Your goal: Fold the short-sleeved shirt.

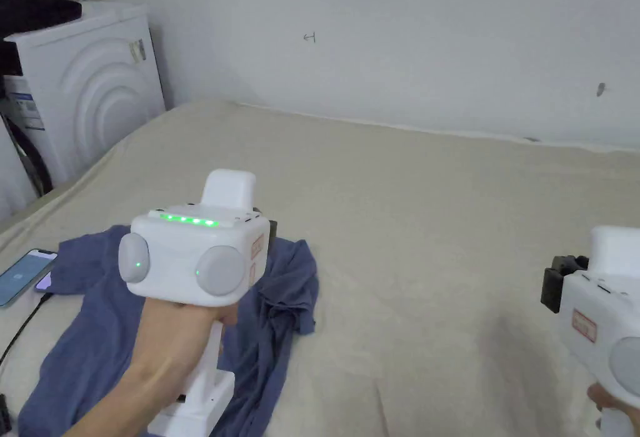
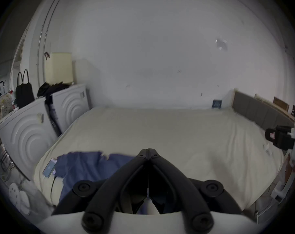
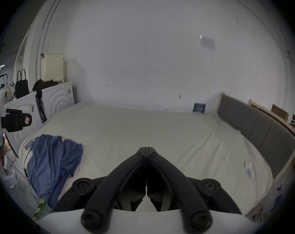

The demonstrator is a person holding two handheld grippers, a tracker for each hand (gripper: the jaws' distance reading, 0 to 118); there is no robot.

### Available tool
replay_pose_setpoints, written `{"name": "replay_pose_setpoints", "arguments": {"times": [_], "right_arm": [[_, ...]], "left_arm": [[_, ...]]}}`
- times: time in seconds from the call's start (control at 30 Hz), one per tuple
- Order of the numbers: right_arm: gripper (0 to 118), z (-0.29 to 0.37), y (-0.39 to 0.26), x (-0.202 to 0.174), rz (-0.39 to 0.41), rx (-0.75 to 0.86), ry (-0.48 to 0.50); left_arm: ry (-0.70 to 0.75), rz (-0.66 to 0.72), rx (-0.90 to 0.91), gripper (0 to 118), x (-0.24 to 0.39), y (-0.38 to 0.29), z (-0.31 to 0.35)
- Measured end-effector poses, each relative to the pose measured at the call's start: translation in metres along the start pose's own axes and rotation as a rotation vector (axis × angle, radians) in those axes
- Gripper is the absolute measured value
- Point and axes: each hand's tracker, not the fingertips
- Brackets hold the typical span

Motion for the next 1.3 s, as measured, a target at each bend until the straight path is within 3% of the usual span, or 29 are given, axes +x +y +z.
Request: {"name": "replay_pose_setpoints", "arguments": {"times": [0.27,0.47,0.5,0.53,0.57,0.63,0.67,0.87,0.9,0.93,0.97,1.0,1.07,1.1,1.3], "right_arm": [[0,-0.023,-0.077,-0.024,-0.057,-0.2,0.052],[0,-0.037,-0.107,-0.037,-0.072,-0.299,0.071],[0,-0.039,-0.109,-0.038,-0.073,-0.307,0.069],[0,-0.04,-0.112,-0.039,-0.073,-0.315,0.072],[0,-0.041,-0.114,-0.04,-0.078,-0.328,0.071],[0,-0.043,-0.117,-0.042,-0.084,-0.353,0.08],[0,-0.042,-0.118,-0.043,-0.079,-0.363,0.085],[0,-0.035,-0.123,-0.044,-0.09,-0.402,0.101],[0,-0.032,-0.122,-0.042,-0.092,-0.407,0.108],[0,-0.028,-0.122,-0.039,-0.093,-0.404,0.11],[0,-0.023,-0.123,-0.036,-0.098,-0.397,0.109],[0,-0.019,-0.123,-0.032,-0.115,-0.39,0.113],[0,-0.011,-0.124,-0.021,-0.154,-0.387,0.125],[0,-0.006,-0.125,-0.016,-0.165,-0.386,0.117],[0,0.018,-0.124,0.016,-0.208,-0.358,0.077]], "left_arm": [[-0.005,0.017,-0.285,0,-0.027,-0.082,-0.04],[-0.022,0.082,-0.318,0,-0.033,-0.108,-0.052],[-0.025,0.079,-0.318,17,-0.036,-0.108,-0.056],[-0.043,0.096,-0.322,56,-0.036,-0.109,-0.058],[-0.041,0.099,-0.324,118,-0.035,-0.109,-0.06],[-0.097,0.143,-0.402,116,-0.033,-0.11,-0.078],[-0.162,0.198,-0.338,118,-0.025,-0.101,-0.071],[-0.019,0.031,-0.461,118,-0.016,-0.124,-0.146],[-0.019,0.023,-0.463,112,-0.011,-0.126,-0.142],[-0.023,0.035,-0.429,80,-0.013,-0.125,-0.134],[-0.019,0.052,-0.402,0,-0.013,-0.123,-0.136],[0.053,0.126,-0.374,0,-0.012,-0.121,-0.132],[-0.05,0.152,-0.414,0,-0.02,-0.108,-0.128],[-0.03,0.159,-0.402,0,-0.02,-0.101,-0.123],[-0.062,0.06,-0.32,0,0.014,-0.045,-0.109]]}}
